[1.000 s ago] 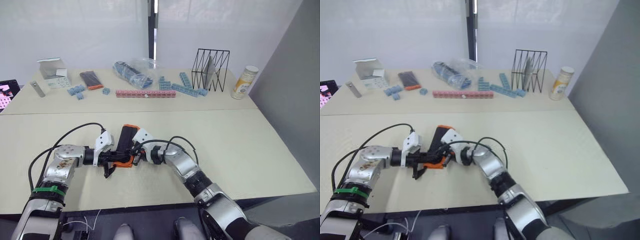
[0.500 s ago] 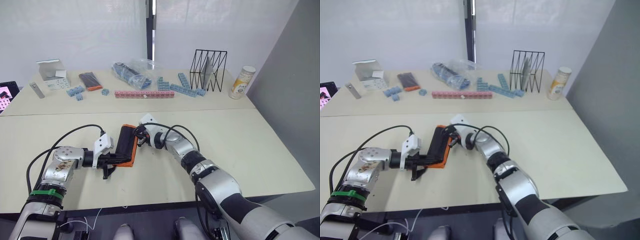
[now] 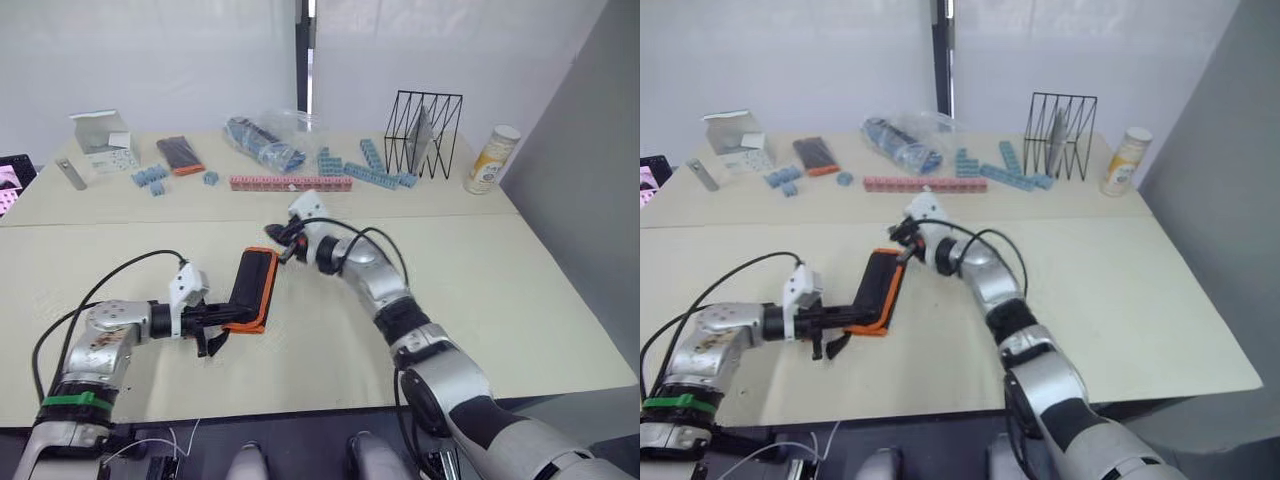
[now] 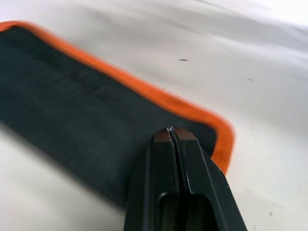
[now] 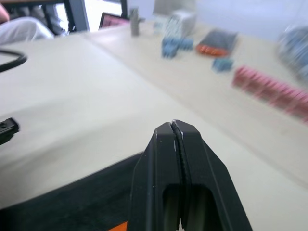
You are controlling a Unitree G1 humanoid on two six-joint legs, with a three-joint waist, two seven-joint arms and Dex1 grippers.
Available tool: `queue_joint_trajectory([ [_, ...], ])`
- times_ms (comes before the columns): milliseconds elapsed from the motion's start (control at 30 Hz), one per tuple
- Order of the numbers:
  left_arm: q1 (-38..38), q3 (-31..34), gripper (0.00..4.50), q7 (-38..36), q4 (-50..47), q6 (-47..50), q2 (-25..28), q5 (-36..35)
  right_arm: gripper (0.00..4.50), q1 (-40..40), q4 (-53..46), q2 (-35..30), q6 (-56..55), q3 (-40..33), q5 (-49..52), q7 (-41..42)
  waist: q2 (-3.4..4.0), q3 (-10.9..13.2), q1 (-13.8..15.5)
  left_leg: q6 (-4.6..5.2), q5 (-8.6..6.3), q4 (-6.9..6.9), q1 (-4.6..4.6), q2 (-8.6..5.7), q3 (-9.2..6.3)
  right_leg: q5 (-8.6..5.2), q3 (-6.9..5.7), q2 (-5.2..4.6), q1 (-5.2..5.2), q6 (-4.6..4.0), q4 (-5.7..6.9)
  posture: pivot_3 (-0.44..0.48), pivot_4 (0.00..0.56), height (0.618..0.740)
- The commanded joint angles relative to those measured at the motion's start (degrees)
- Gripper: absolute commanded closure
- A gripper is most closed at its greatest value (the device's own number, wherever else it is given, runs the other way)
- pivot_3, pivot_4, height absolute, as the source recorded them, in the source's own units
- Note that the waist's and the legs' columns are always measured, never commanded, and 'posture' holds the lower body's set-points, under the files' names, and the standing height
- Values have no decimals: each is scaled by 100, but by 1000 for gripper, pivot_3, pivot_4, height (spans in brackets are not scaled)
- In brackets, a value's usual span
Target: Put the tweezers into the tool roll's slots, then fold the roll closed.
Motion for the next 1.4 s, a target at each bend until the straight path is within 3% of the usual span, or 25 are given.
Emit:
queue_joint_trajectory([
  [33,235,718,4451,265,-429,23,192,-364,4500,705,-2119,-472,1043,-145,375,47,0,0,90,-12,-8,0,-4,0,0,-3,0,-1,-3,-3,-2,0,150,740],
  [133,429,1150,4451,451,-613,-51,372,-410,4500,1432,-3347,-1116,1729,-191,431,70,-1,1,178,-33,-21,0,-18,0,1,-8,-1,-2,-14,-13,-8,0,150,740],
  [167,467,1291,4206,536,-681,-11,427,-444,4500,1657,-3647,-1335,1899,-236,436,65,-1,1,208,-35,-23,0,-21,0,2,-8,-1,-2,-17,-14,-10,0,150,740],
  [400,1170,2167,2041,765,-796,71,754,-589,2263,3265,-4669,-2574,2301,-813,593,165,-2,3,284,-40,-25,4,-17,0,12,-45,0,-8,-11,-29,-30,0,150,740],
  [600,1809,2794,80,815,-649,-93,896,-569,249,4302,-4802,-2892,2234,-1594,891,-22,-12,9,254,-41,-26,6,0,0,17,-45,2,-10,-3,-39,-34,0,150,740],
  [633,1874,2840,0,842,-656,-113,899,-555,23,4420,-4823,-2908,2219,-1695,926,-45,-9,11,252,-43,-27,6,2,0,17,-44,2,-10,-2,-40,-34,0,150,739],
  [800,2160,2974,0,913,-785,13,854,-609,23,4807,-4899,-2984,2162,-2091,1100,-107,5,33,232,-48,-22,16,32,-31,-71,-58,-56,-29,97,-38,-56,0,150,736],
  [867,2249,3011,0,948,-846,23,817,-660,23,4923,-4922,-3004,2165,-2252,1223,-56,3,41,267,-90,-49,16,34,-30,-63,-61,-48,-29,90,-44,-57,0,150,736],
  [1400,2358,3052,0,1347,-996,297,770,-774,23,5572,-4975,-3363,1858,-2553,1484,219,-1,43,248,-94,-51,17,41,-30,-30,-61,-16,-29,85,-44,-65,0,150,736],
])
